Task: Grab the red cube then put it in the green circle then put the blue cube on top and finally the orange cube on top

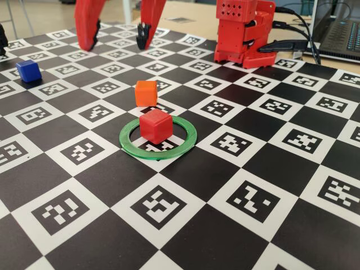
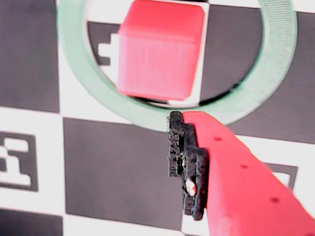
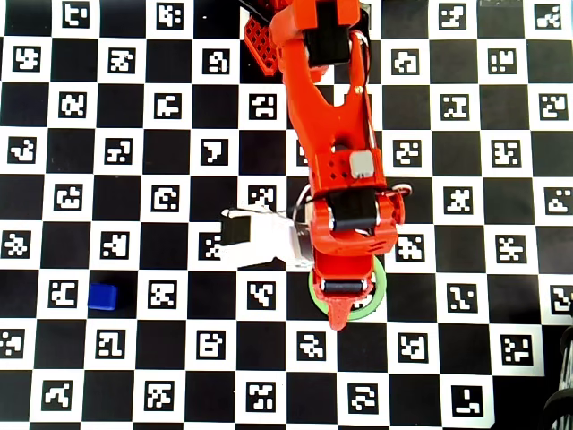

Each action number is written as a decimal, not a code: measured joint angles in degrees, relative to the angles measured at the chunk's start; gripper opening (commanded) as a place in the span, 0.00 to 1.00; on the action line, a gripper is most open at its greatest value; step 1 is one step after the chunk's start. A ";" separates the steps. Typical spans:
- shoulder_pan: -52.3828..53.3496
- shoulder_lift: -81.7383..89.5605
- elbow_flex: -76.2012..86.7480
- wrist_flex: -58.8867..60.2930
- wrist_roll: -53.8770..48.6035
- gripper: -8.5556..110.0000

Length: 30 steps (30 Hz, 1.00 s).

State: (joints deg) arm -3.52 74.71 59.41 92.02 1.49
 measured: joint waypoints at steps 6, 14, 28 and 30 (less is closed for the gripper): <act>4.31 3.34 -0.70 5.62 -5.80 0.46; 17.23 3.60 -0.70 6.59 -17.23 0.48; 34.45 -13.62 -13.45 5.62 -33.49 0.50; 35.68 -18.19 -18.28 5.62 -34.98 0.50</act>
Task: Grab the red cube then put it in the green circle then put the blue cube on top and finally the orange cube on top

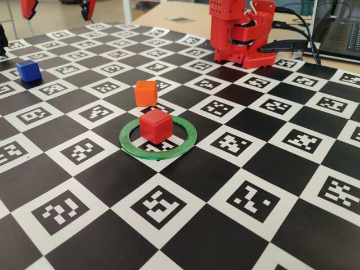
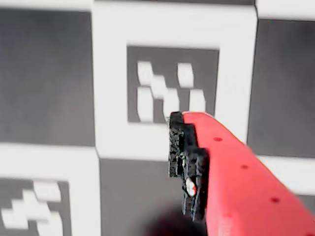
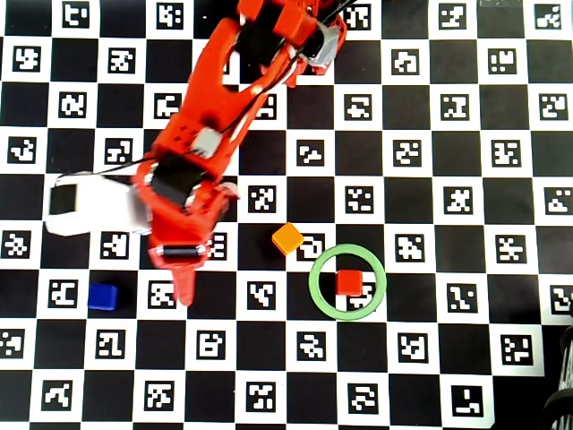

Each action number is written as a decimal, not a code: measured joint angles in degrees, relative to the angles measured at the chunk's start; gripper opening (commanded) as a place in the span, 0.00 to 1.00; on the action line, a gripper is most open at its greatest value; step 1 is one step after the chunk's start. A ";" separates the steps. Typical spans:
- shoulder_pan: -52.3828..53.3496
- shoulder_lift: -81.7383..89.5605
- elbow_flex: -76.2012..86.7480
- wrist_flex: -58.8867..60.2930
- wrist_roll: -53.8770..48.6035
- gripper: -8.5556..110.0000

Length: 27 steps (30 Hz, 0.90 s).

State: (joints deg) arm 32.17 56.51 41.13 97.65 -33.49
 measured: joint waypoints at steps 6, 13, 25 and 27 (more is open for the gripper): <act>1.67 -11.25 -12.04 0.00 -2.64 0.50; 2.64 -19.86 -24.35 0.53 -3.96 0.50; 6.06 -24.79 -31.11 -1.58 -5.10 0.50; 6.33 -25.84 -31.20 -3.08 -5.10 0.50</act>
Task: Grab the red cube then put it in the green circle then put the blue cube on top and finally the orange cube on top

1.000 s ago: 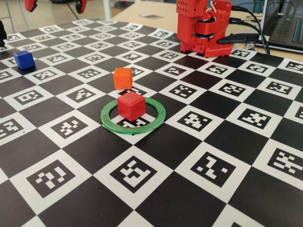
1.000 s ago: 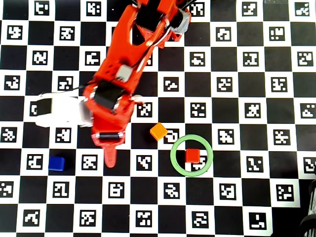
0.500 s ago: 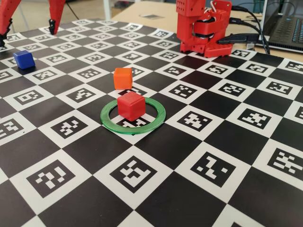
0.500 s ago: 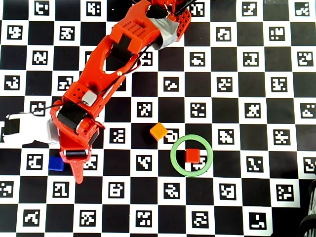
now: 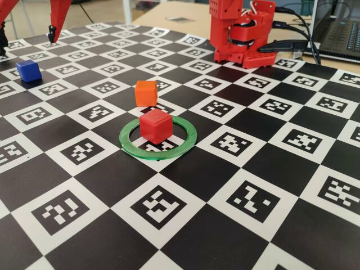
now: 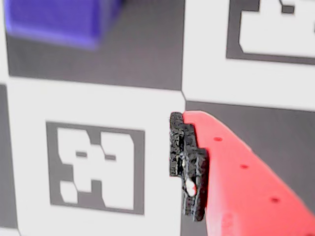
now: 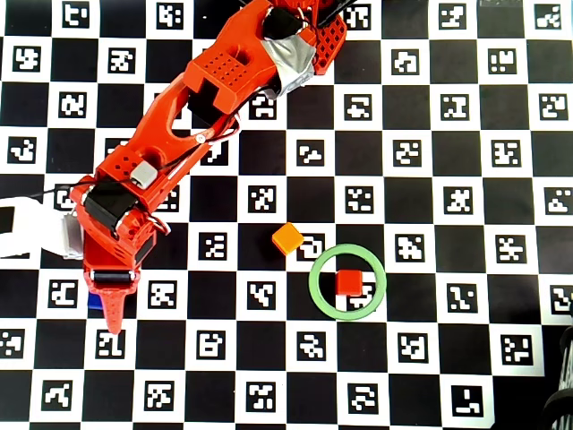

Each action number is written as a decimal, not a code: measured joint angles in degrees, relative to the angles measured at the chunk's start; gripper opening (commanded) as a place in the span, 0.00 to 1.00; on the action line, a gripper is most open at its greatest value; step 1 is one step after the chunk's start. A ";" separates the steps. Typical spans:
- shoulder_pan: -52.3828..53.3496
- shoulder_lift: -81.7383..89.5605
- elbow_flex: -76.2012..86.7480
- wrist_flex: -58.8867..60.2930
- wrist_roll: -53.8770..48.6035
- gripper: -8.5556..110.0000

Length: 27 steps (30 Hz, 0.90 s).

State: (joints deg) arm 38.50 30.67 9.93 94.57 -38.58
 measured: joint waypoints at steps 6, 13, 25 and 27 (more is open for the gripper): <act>0.53 -2.90 0.00 -4.31 0.00 0.50; 0.88 -3.96 0.00 -6.86 0.53 0.50; 0.97 -7.47 0.00 -9.49 1.32 0.50; 0.97 -7.82 0.00 -9.84 1.58 0.50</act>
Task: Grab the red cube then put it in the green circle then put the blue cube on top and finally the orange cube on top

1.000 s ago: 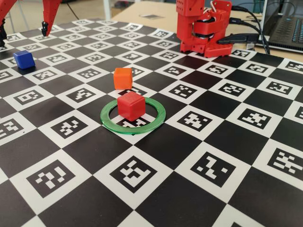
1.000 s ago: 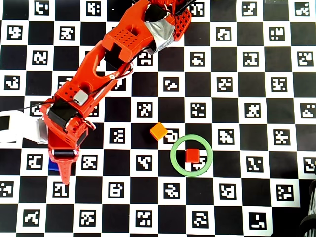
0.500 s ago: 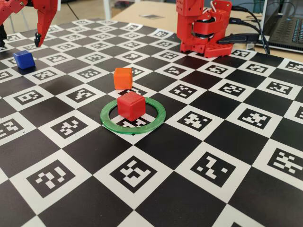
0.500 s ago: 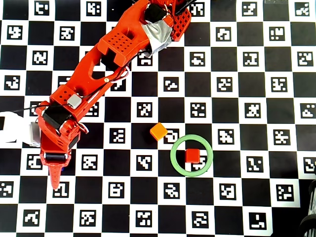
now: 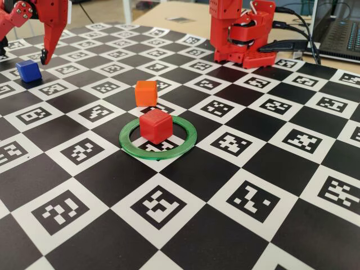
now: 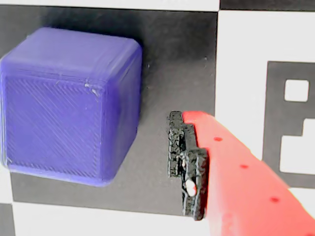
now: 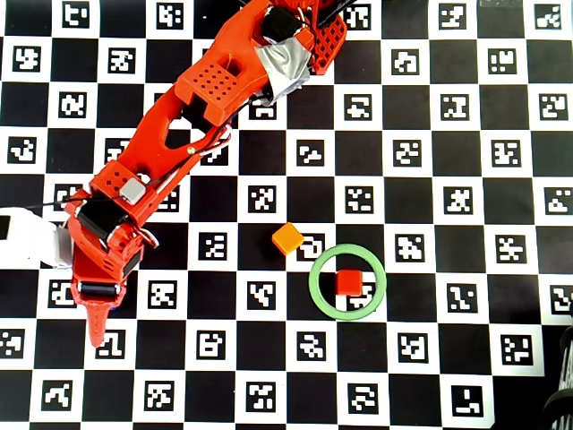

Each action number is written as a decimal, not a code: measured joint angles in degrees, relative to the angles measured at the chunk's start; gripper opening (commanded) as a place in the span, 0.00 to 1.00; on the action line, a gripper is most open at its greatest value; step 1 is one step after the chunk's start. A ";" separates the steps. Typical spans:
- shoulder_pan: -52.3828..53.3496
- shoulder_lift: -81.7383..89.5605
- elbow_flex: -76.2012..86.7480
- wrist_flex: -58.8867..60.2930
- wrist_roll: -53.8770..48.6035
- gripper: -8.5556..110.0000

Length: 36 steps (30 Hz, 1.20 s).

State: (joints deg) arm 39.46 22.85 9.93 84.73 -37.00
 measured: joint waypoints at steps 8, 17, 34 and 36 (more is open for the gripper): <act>0.00 -1.05 0.00 -1.76 0.97 0.50; 0.00 -1.14 0.00 -2.72 0.97 0.50; 0.00 -1.14 0.00 -2.81 0.97 0.47; 0.00 -1.14 0.00 -2.81 0.97 0.45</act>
State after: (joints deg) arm 39.46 21.71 9.93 81.91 -36.04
